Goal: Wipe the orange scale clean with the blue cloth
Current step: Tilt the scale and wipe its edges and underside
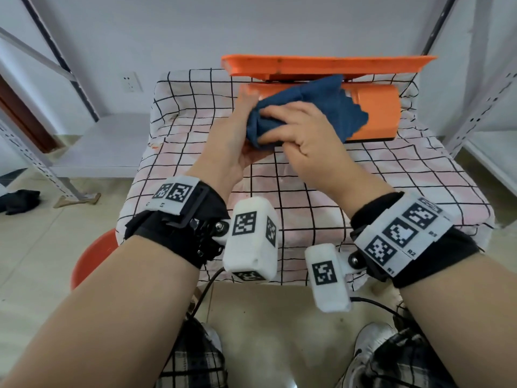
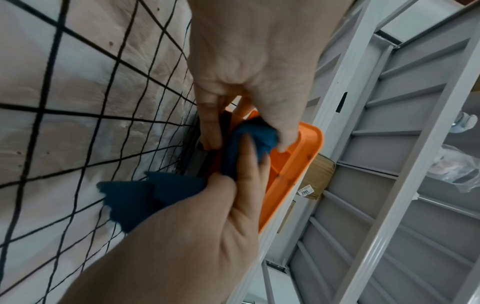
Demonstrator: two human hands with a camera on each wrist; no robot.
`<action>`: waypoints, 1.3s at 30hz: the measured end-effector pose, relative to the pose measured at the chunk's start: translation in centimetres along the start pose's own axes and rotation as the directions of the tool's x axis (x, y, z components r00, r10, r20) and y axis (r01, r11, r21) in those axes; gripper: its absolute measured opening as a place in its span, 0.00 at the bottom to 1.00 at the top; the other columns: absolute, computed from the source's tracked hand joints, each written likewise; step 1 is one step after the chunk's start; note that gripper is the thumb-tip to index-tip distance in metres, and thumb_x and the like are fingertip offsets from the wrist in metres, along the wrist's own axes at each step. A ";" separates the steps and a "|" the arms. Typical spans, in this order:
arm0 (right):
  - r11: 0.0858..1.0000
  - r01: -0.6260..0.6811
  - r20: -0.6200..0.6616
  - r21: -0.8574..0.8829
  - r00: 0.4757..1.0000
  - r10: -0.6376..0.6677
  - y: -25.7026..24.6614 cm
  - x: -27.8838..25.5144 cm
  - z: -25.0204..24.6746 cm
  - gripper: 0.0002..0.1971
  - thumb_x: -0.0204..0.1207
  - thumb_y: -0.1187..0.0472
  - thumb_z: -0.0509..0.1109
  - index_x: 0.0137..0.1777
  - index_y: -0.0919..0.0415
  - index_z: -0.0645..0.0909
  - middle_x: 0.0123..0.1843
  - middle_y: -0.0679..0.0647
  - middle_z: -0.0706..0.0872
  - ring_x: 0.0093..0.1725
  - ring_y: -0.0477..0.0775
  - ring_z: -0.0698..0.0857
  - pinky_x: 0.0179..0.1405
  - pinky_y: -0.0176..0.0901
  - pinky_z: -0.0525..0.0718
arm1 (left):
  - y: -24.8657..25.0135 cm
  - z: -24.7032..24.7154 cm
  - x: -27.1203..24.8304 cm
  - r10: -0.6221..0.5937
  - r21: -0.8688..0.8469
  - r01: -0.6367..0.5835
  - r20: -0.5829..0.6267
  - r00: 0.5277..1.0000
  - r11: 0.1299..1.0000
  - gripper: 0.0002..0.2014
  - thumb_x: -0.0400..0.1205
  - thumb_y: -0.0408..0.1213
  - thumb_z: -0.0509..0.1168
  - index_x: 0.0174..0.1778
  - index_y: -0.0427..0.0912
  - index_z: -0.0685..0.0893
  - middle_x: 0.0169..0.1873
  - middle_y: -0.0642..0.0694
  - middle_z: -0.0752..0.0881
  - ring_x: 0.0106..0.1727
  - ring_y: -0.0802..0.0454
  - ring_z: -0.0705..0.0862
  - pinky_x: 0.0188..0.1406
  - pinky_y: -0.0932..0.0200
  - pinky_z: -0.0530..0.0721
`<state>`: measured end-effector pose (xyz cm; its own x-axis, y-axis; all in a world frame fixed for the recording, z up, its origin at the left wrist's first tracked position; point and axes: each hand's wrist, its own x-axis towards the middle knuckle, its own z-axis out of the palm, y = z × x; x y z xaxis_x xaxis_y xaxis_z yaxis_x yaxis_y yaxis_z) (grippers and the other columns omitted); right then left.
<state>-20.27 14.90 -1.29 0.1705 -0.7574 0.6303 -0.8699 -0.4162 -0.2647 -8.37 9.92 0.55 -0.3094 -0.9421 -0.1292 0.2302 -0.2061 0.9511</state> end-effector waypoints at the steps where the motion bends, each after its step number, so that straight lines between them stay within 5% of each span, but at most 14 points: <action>1: 1.000 0.021 -0.003 -0.001 1.000 -0.021 0.3 -0.3 0.0 0.24 0.68 0.62 0.50 0.46 0.57 0.91 0.62 0.52 0.86 0.57 0.64 0.79 0.63 0.54 0.70 | -0.1 0.1 0.0 -0.010 0.003 0.010 -0.012 1.000 1.000 0.12 0.81 0.49 0.65 0.46 0.42 0.84 0.38 0.44 0.87 0.35 0.52 0.87 0.30 0.55 0.87; 5: 0.991 0.040 -0.108 -0.126 0.993 -0.054 2.1 -1.8 -0.8 0.19 0.70 0.65 0.54 0.41 0.57 0.89 0.55 0.51 0.88 0.48 0.66 0.80 0.47 0.62 0.78 | -0.2 0.4 0.1 0.004 0.012 -0.003 -0.051 0.999 1.000 0.11 0.82 0.46 0.65 0.48 0.41 0.82 0.37 0.47 0.86 0.35 0.48 0.87 0.30 0.53 0.88; 10: 0.926 -0.207 -0.448 -0.315 0.893 0.047 7.0 -5.6 -3.2 0.12 0.70 0.70 0.58 0.35 0.62 0.83 0.50 0.55 0.89 0.45 0.64 0.77 0.45 0.55 0.75 | -0.1 0.7 0.2 0.031 0.027 -0.029 -0.077 0.997 0.999 0.10 0.82 0.47 0.65 0.45 0.43 0.80 0.39 0.48 0.83 0.37 0.47 0.86 0.21 0.59 0.86; 13: 0.901 -0.393 -0.530 -0.185 0.812 0.246 6.5 -4.8 -3.3 0.14 0.70 0.68 0.56 0.46 0.63 0.84 0.52 0.58 0.87 0.50 0.66 0.77 0.51 0.49 0.68 | -0.2 1.1 0.2 0.030 0.063 -0.023 -0.103 0.994 0.998 0.16 0.80 0.50 0.66 0.50 0.39 0.80 0.43 0.40 0.85 0.33 0.44 0.86 0.17 0.62 0.81; 16: 0.778 -0.617 -0.469 -0.121 0.726 0.503 4.1 -1.7 -3.2 0.21 0.74 0.64 0.56 0.65 0.58 0.79 0.70 0.54 0.80 0.64 0.64 0.74 0.60 0.48 0.65 | 0.0 1.4 0.0 0.044 0.077 -0.036 -0.116 0.992 0.996 0.15 0.81 0.52 0.65 0.44 0.42 0.78 0.44 0.36 0.86 0.29 0.45 0.85 0.16 0.64 0.78; 18: 0.769 -0.595 -0.298 -0.234 0.797 0.526 2.0 -0.1 -2.2 0.23 0.76 0.62 0.57 0.72 0.52 0.73 0.78 0.48 0.70 0.70 0.61 0.70 0.64 0.51 0.66 | -0.2 1.5 0.1 0.058 0.105 -0.045 -0.124 0.991 0.993 0.14 0.81 0.51 0.64 0.44 0.42 0.78 0.42 0.36 0.85 0.22 0.48 0.82 0.14 0.65 0.77; 21: 0.895 -0.369 -0.115 -0.252 0.929 0.351 -0.4 0.9 -0.6 0.25 0.77 0.61 0.56 0.75 0.48 0.70 0.78 0.43 0.69 0.67 0.57 0.70 0.60 0.51 0.67 | -0.4 1.3 0.3 0.078 0.125 -0.059 -0.154 0.985 0.990 0.13 0.82 0.49 0.63 0.42 0.42 0.79 0.34 0.42 0.83 0.17 0.51 0.77 0.13 0.66 0.75; 24: 0.903 -0.291 -0.068 -0.316 0.956 0.284 0.9 0.4 -1.2 0.26 0.78 0.61 0.55 0.76 0.43 0.68 0.79 0.41 0.68 0.66 0.56 0.70 0.60 0.51 0.65 | -0.5 1.0 0.2 0.079 0.119 -0.060 -0.163 0.983 0.991 0.13 0.82 0.50 0.63 0.41 0.43 0.79 0.34 0.43 0.82 0.16 0.51 0.77 0.14 0.65 0.76; 28: 0.789 -0.476 -0.225 -0.389 0.879 0.419 4.7 -1.9 -4.4 0.26 0.74 0.61 0.54 0.72 0.44 0.73 0.77 0.43 0.71 0.66 0.63 0.71 0.61 0.56 0.68 | -0.4 1.2 0.2 0.088 0.139 -0.067 -0.152 0.984 0.988 0.14 0.82 0.51 0.63 0.42 0.42 0.79 0.37 0.38 0.83 0.18 0.50 0.78 0.14 0.65 0.75; 31: 0.692 -0.643 -0.369 -0.327 0.761 0.533 6.5 -3.1 -5.9 0.23 0.73 0.64 0.52 0.65 0.52 0.77 0.70 0.47 0.78 0.63 0.67 0.72 0.59 0.58 0.69 | -0.3 1.2 0.3 0.093 0.153 -0.070 -0.148 0.985 0.986 0.15 0.82 0.51 0.63 0.42 0.42 0.79 0.39 0.37 0.83 0.19 0.50 0.79 0.14 0.65 0.75; 34: 0.624 -0.729 -0.382 -0.283 0.682 0.624 6.2 -2.3 -6.2 0.18 0.74 0.68 0.53 0.60 0.57 0.76 0.68 0.51 0.78 0.63 0.66 0.71 0.57 0.56 0.70 | -0.2 1.1 0.4 0.083 0.141 -0.061 -0.158 0.984 0.988 0.14 0.82 0.52 0.63 0.41 0.43 0.78 0.39 0.37 0.84 0.20 0.50 0.79 0.14 0.65 0.76; 39: 0.814 -0.422 -0.094 -0.400 0.902 0.421 0.6 1.1 -2.2 0.25 0.78 0.65 0.55 0.75 0.47 0.68 0.79 0.46 0.66 0.66 0.63 0.68 0.57 0.52 0.68 | 0.0 1.4 0.7 0.085 0.146 -0.060 -0.171 0.982 0.987 0.14 0.82 0.52 0.63 0.41 0.43 0.77 0.37 0.38 0.85 0.21 0.50 0.80 0.15 0.64 0.76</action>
<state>-21.67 14.95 0.82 -0.2560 -0.8112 0.5258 -0.9649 0.1820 -0.1892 -9.83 9.66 0.88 -0.1266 -0.9875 -0.0943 0.1110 -0.1086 0.9879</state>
